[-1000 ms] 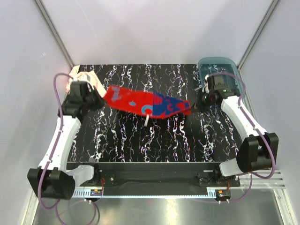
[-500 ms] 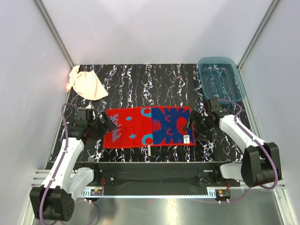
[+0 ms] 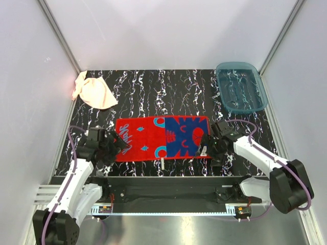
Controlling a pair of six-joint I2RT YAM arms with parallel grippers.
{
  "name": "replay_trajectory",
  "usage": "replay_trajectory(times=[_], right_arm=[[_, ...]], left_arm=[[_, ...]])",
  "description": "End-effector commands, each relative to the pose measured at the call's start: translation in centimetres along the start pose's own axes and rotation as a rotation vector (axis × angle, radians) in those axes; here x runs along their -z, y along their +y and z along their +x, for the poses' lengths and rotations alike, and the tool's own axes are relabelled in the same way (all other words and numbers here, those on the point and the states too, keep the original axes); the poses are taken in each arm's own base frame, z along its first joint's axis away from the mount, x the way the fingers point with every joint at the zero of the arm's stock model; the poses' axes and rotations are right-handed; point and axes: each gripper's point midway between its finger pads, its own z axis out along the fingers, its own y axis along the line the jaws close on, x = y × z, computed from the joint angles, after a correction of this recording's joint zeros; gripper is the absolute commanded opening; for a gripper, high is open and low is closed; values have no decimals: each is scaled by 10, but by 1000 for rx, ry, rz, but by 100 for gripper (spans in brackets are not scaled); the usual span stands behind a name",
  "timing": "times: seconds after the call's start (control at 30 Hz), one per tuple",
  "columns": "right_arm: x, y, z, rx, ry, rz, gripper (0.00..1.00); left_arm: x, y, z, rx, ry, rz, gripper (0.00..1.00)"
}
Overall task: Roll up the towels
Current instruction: Flatten the towel
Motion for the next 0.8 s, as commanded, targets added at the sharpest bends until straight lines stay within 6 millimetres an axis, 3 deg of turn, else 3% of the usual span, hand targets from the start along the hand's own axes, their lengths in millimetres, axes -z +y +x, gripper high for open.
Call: replay_trajectory(times=[0.0,0.23,0.63,0.77], right_arm=[[-2,2,-20,-43,-116,16,100],[9,5,-37,-38,-208,15,99],[-3,17,-52,39,-188,27,100],[-4,12,-52,1,-197,28,100]], left_arm=[[-10,2,-5,41,-33,-12,99],[-22,22,-2,74,-70,-96,99],[-34,58,-8,83,-137,-296,99],[-46,50,-4,89,-114,-242,94]])
